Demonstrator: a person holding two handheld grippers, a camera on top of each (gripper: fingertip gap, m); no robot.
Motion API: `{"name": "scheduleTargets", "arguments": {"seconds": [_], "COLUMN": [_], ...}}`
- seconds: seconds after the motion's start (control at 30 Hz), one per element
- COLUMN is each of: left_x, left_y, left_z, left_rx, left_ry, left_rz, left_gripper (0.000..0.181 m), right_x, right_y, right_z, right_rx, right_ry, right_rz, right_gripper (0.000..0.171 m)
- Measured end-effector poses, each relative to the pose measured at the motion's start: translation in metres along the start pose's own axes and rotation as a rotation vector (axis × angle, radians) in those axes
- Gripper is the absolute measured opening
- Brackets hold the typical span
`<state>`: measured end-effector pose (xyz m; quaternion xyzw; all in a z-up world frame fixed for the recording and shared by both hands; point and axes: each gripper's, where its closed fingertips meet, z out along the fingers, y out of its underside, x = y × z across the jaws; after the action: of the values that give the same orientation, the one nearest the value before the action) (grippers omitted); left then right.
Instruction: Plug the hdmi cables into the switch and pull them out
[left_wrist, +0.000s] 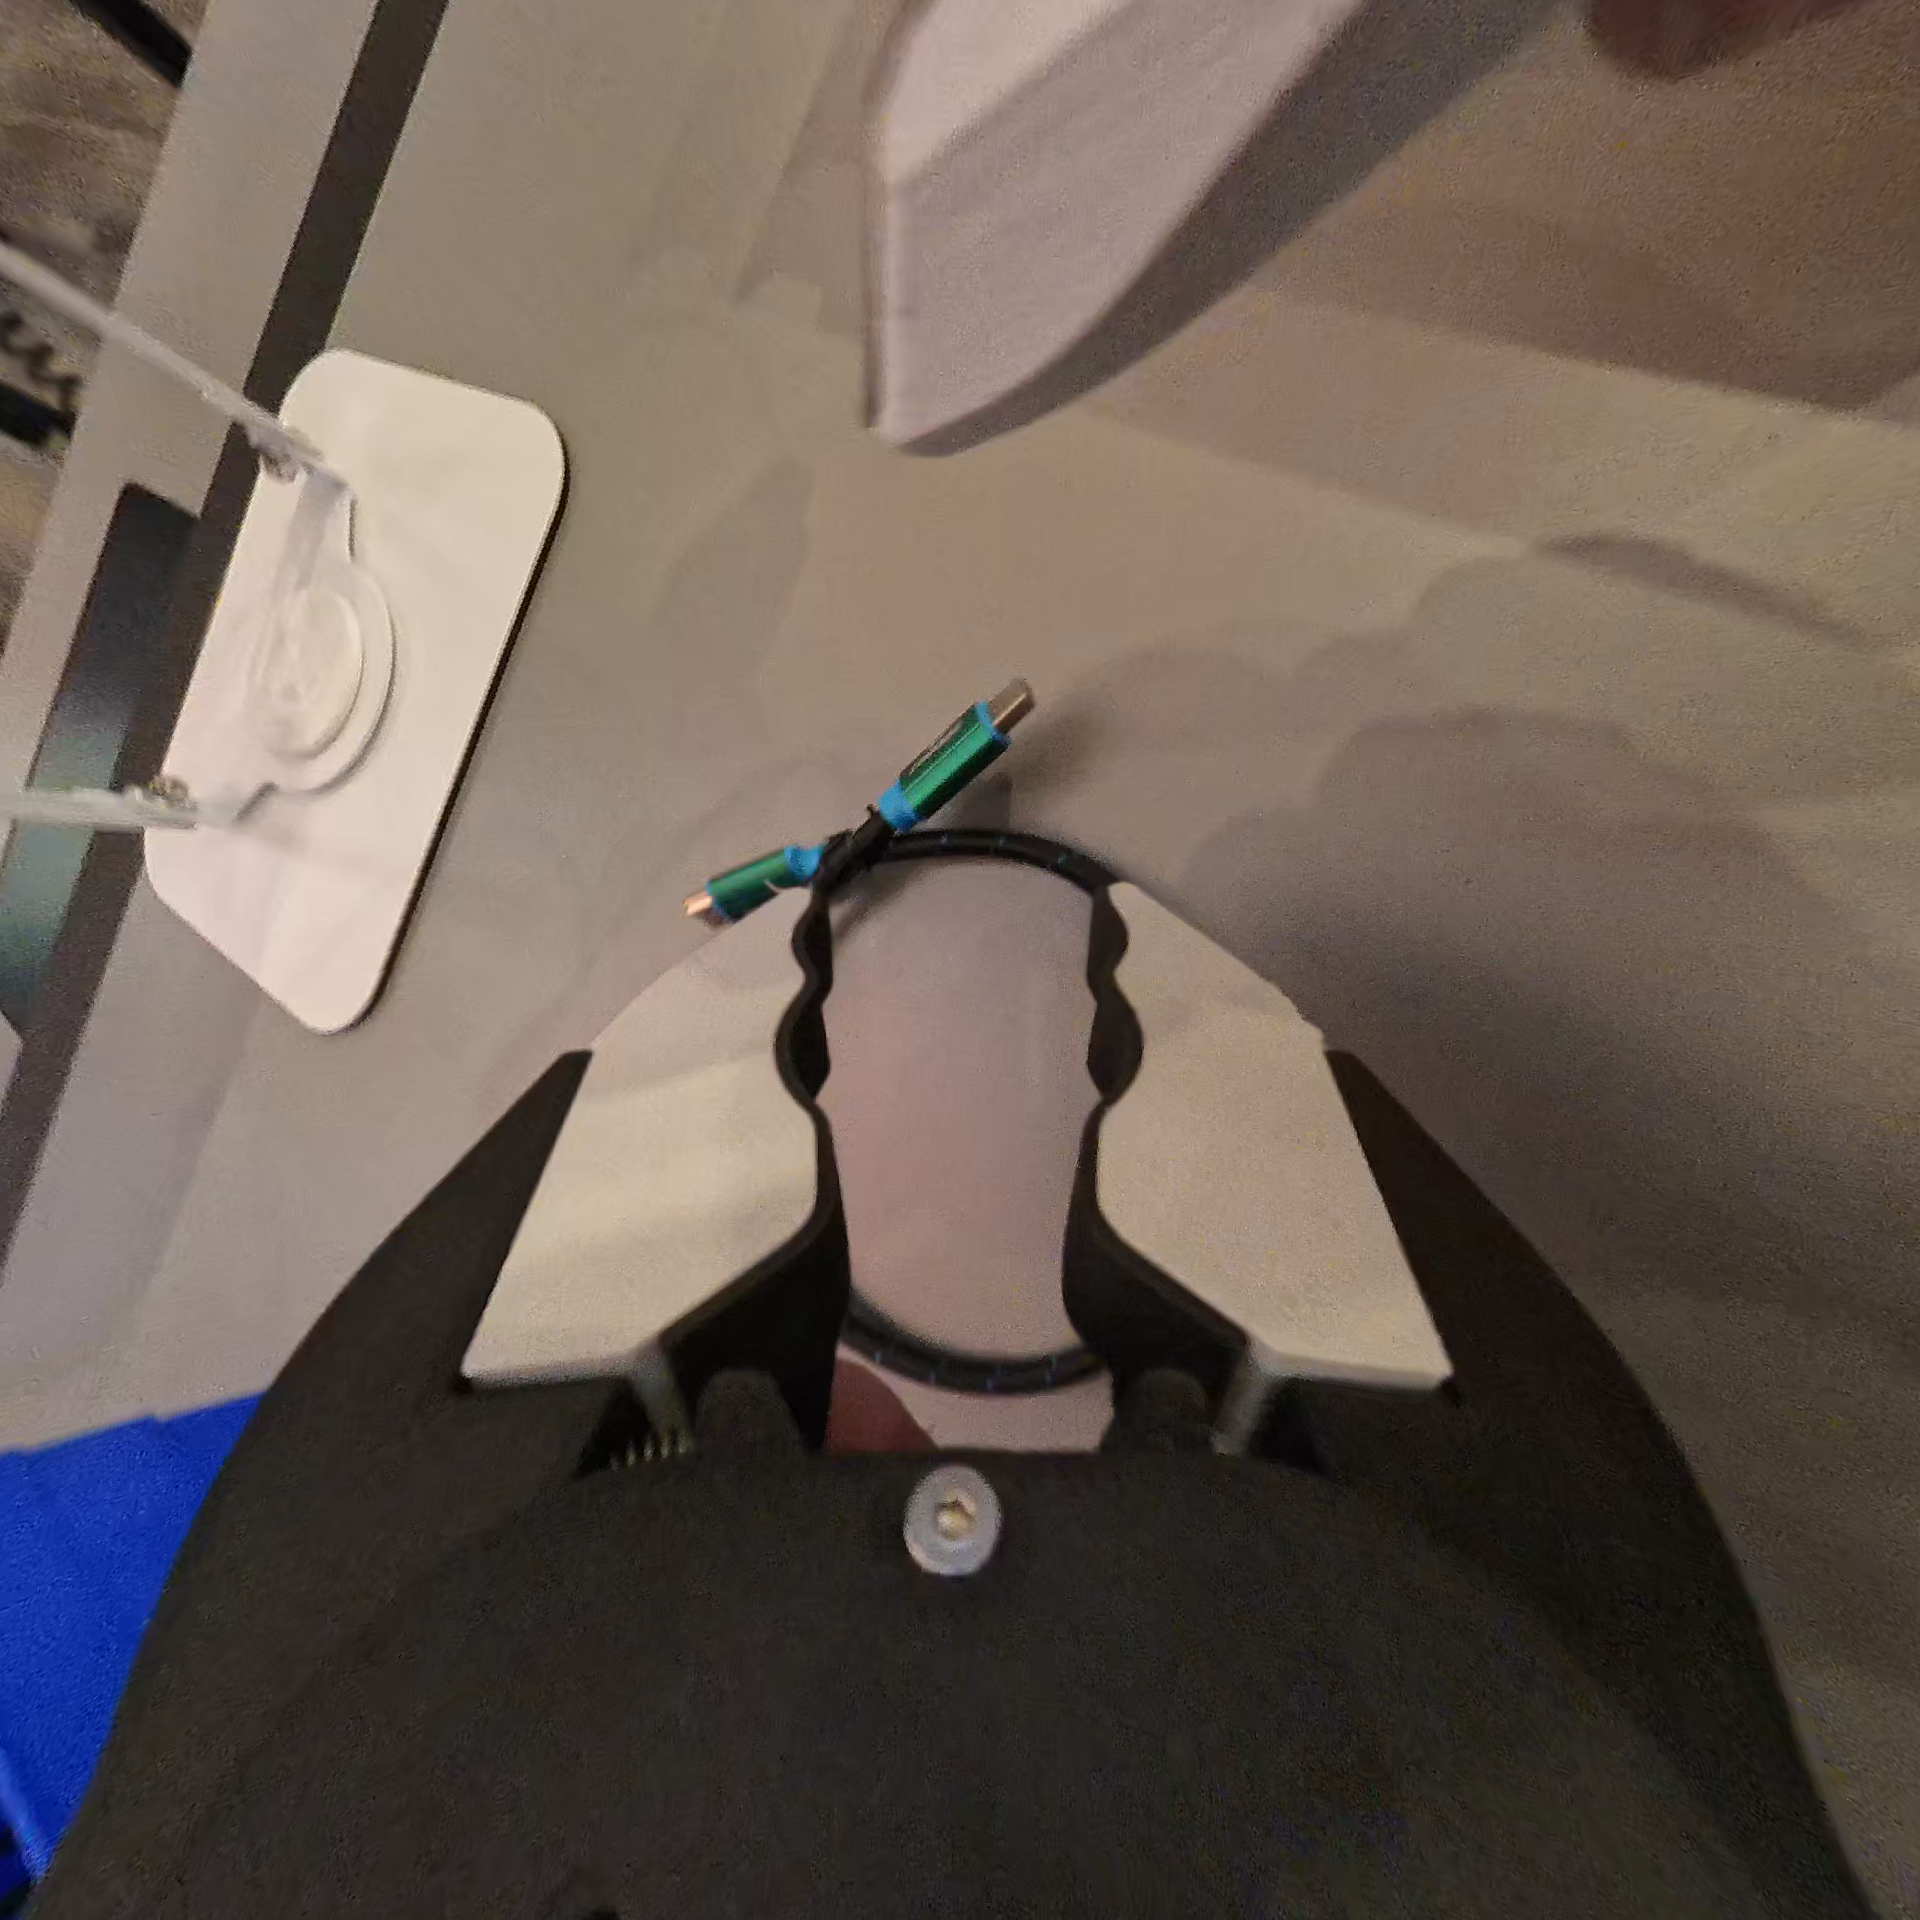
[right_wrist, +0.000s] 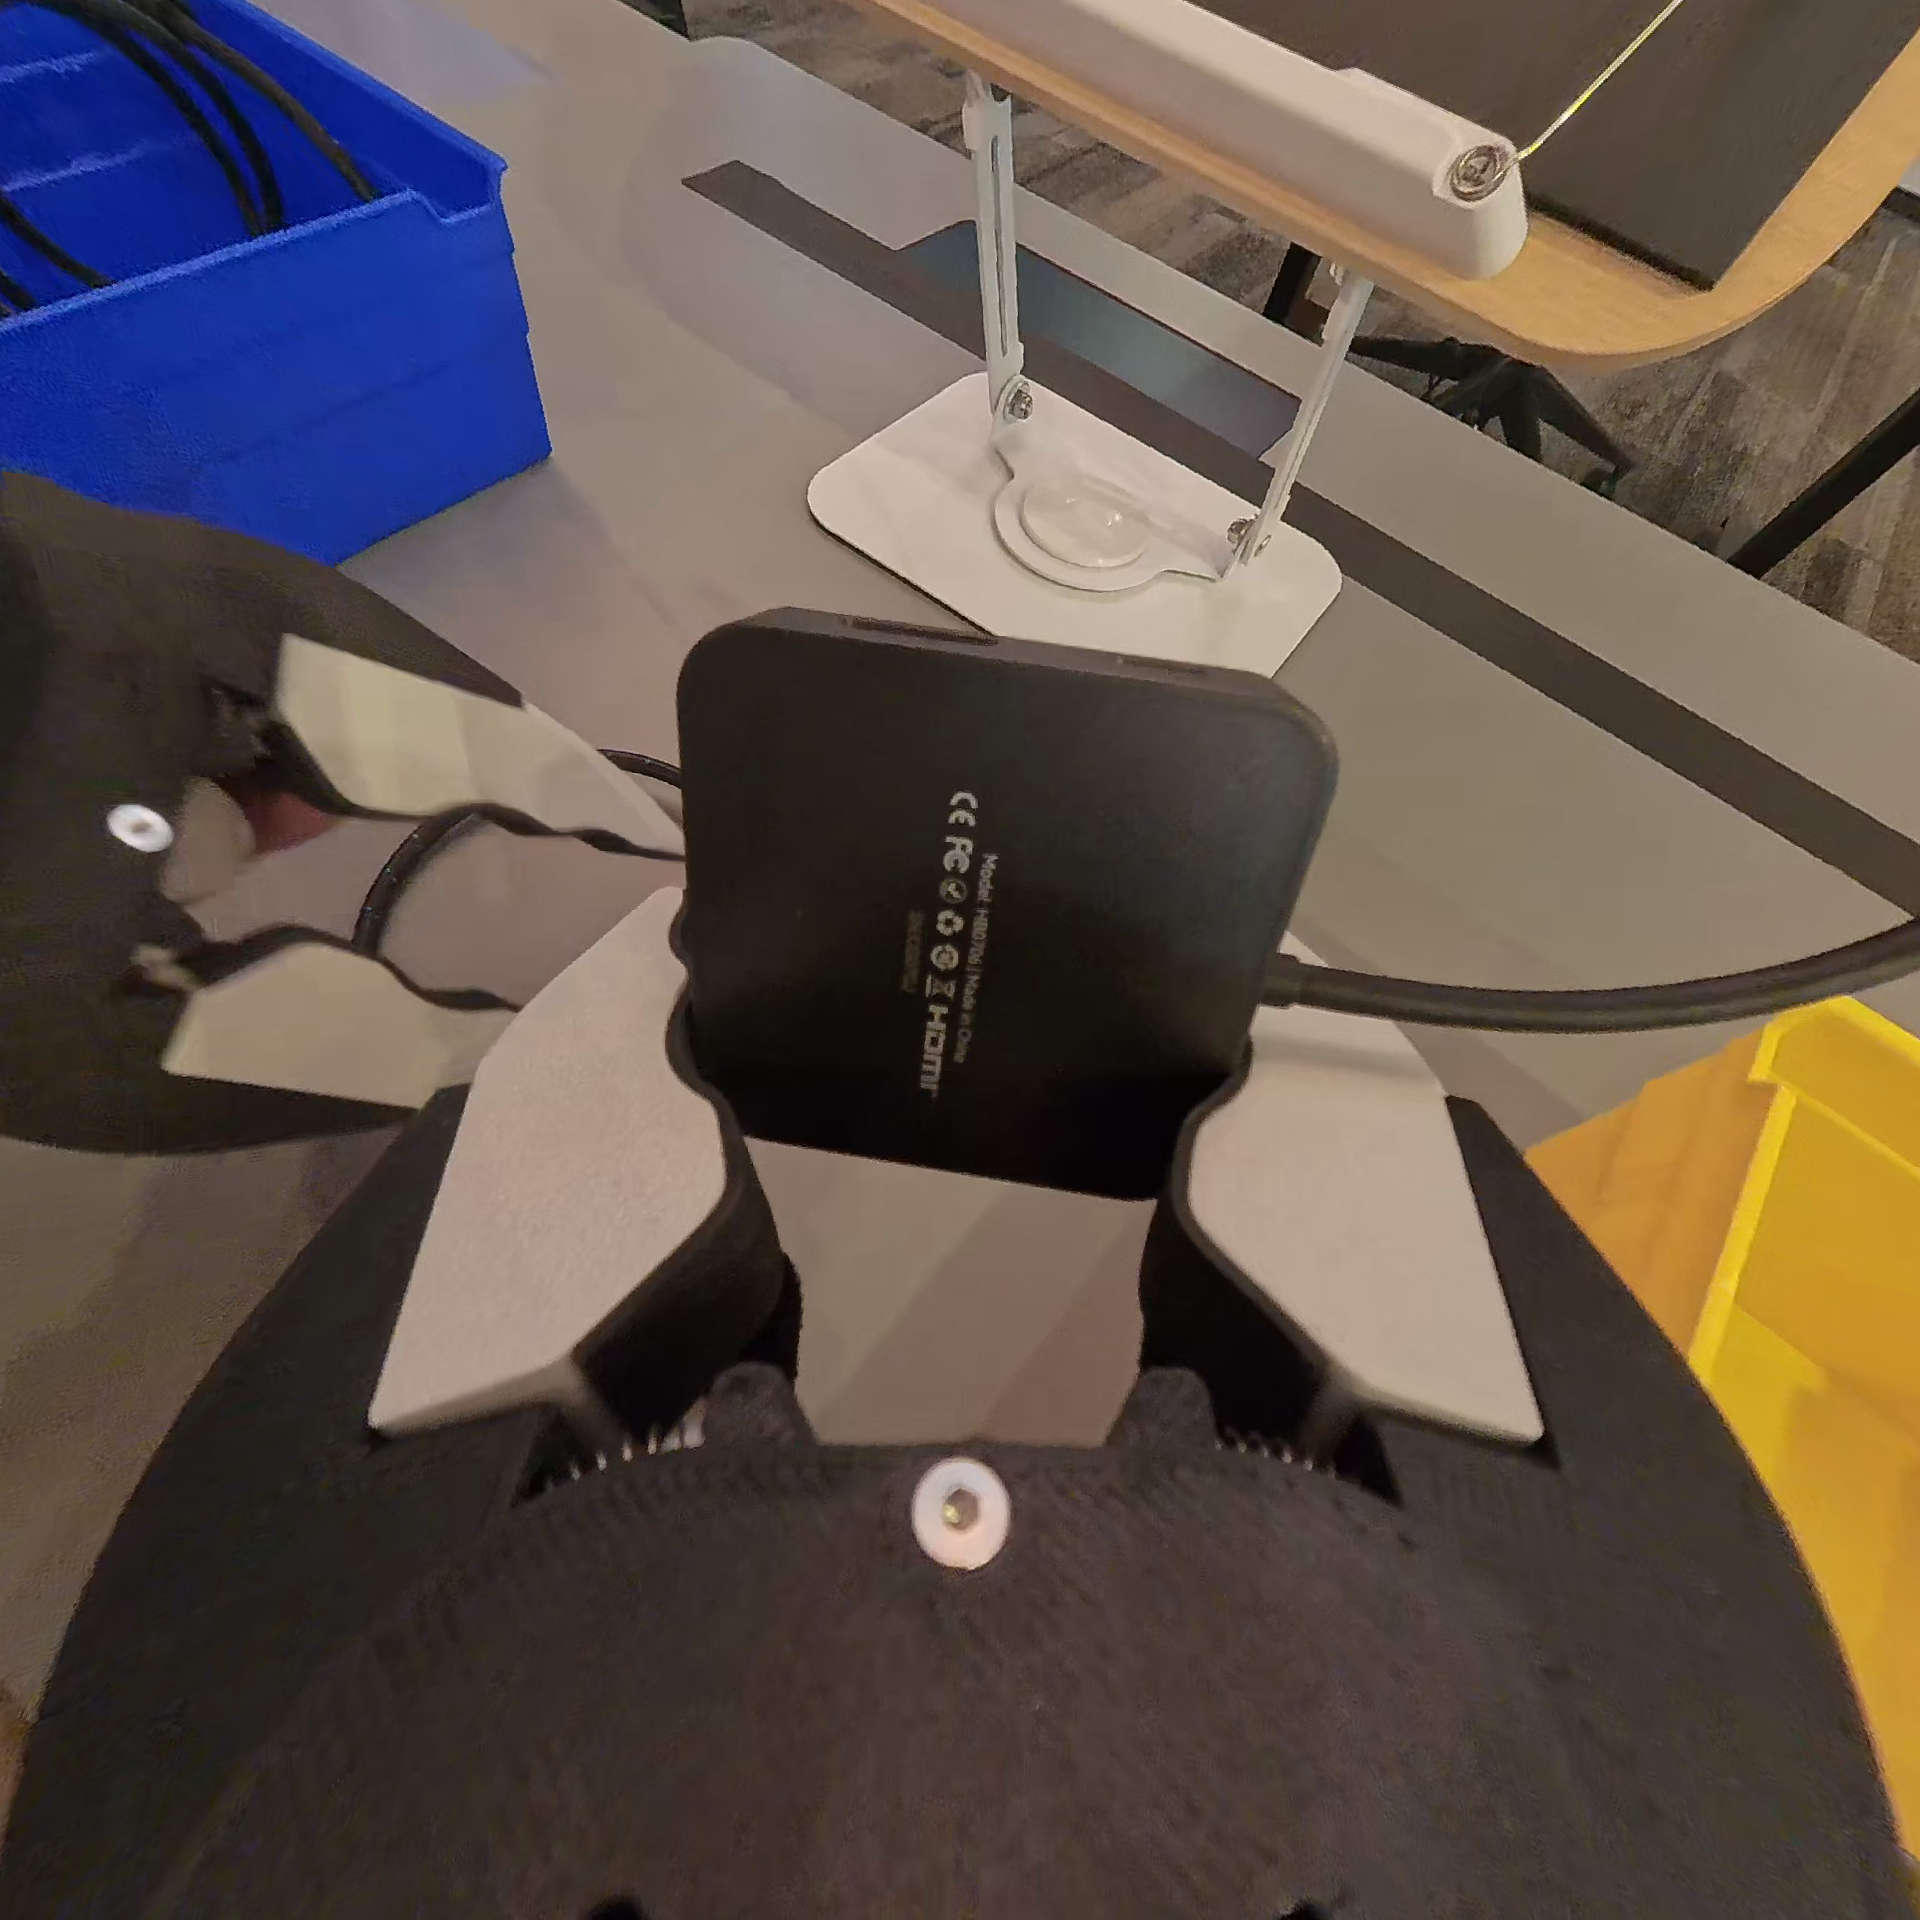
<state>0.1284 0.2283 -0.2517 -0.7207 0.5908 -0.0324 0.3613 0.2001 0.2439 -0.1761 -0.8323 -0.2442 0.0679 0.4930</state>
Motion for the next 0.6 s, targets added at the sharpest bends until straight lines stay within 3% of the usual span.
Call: {"name": "scheduleTargets", "arguments": {"seconds": [0.03,0.3,0.47,0.6], "left_x": [0.003,0.009,0.006,0.003], "left_y": [-0.002,-0.009,-0.007,-0.004], "left_z": [0.006,0.04,0.054,0.057], "left_rx": [0.009,-0.004,-0.026,-0.041], "left_ry": [0.004,-0.137,-0.133,-0.153], "left_rz": [0.024,0.239,0.223,0.268], "left_gripper": [0.049,0.051,0.021,0.016], "right_x": [0.0,0.003,0.015,0.016], "right_y": [0.0,-0.001,0.004,0.002], "right_z": [-0.001,-0.001,-0.004,-0.005], "right_rx": [0.001,0.011,0.011,0.018], "right_ry": [0.001,0.006,0.03,0.034], "right_rz": [0.001,0.009,0.038,0.035], "right_gripper": [0.088,0.088,0.088,0.088]}}
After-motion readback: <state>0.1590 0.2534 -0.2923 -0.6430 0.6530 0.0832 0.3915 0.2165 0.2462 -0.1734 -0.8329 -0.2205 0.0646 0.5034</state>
